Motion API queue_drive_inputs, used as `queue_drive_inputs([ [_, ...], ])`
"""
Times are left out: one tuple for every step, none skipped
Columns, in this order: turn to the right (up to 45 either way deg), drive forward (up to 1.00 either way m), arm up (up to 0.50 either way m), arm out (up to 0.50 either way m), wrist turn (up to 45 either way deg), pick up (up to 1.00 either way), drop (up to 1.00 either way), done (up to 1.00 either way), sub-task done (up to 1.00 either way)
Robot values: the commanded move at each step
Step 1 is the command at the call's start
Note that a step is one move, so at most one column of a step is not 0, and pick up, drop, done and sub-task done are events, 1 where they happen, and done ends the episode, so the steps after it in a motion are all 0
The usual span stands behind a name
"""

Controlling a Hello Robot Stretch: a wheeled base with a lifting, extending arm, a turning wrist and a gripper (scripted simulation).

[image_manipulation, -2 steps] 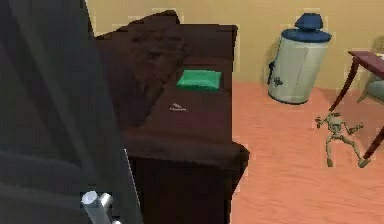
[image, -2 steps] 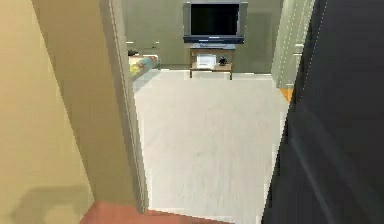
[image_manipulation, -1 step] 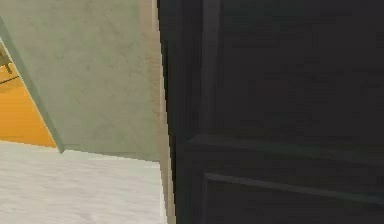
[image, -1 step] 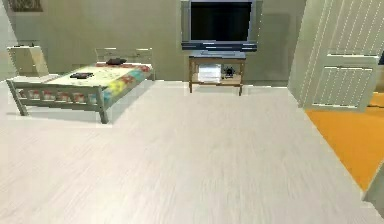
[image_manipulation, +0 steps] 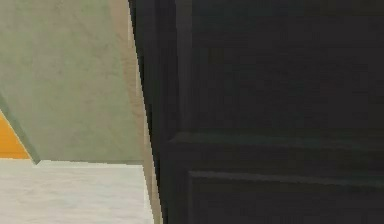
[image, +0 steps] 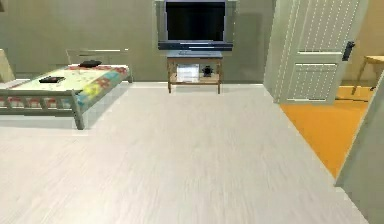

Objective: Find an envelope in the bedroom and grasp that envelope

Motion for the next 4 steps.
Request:
queue_drive_inputs([
  [0.0,0.15,0.00,0.00,0.0,0.00,0.00,0.00,0.00],
  [27.0,0.00,0.00,0.00,0.0,0.00,0.00,0.00,0.00],
  [0.0,1.00,0.00,0.00,0.0,0.00,0.00,0.00,0.00],
  [0.0,0.70,0.00,0.00,0.0,0.00,0.00,0.00,0.00],
])
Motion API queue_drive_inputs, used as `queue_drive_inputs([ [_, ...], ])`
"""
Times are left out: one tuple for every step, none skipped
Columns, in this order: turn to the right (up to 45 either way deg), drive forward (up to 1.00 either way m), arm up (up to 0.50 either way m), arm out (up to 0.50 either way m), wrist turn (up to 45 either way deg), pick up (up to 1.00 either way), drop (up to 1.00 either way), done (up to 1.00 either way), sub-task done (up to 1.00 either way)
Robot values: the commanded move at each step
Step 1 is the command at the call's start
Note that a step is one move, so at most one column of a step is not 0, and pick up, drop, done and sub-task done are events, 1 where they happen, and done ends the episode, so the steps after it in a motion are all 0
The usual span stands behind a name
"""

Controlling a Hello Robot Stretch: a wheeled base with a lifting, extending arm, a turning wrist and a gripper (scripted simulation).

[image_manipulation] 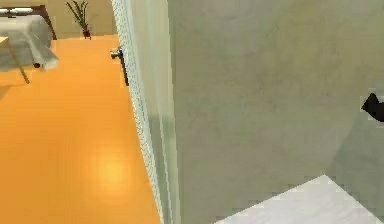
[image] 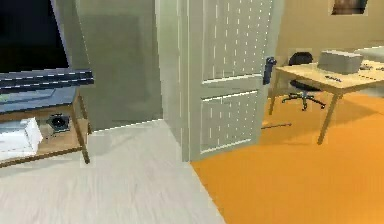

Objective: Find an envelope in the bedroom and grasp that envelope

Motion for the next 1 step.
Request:
queue_drive_inputs([
  [21.0,0.00,0.00,0.00,0.0,0.00,0.00,0.00,0.00],
])
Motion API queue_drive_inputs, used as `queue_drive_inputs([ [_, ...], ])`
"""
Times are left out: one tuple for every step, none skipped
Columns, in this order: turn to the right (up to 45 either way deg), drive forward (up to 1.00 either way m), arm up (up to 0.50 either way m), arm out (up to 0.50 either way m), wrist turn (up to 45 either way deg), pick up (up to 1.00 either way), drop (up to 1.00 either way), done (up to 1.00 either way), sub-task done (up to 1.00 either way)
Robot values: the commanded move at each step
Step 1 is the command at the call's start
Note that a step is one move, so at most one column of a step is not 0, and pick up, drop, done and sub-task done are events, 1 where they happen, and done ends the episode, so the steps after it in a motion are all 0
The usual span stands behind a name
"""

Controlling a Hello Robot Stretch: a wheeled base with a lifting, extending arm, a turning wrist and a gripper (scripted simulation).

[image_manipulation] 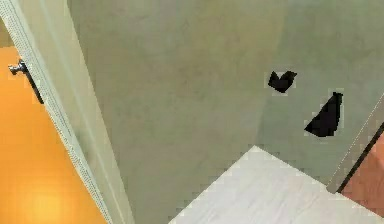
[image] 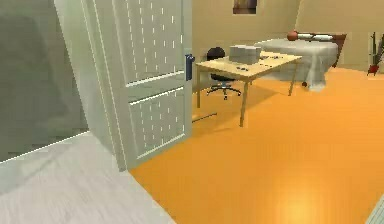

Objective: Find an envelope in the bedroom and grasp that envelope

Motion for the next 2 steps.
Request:
queue_drive_inputs([
  [0.0,0.50,0.00,0.00,0.0,0.00,0.00,0.00,0.00],
  [36.0,0.00,0.00,0.00,0.0,0.00,0.00,0.00,0.00],
])
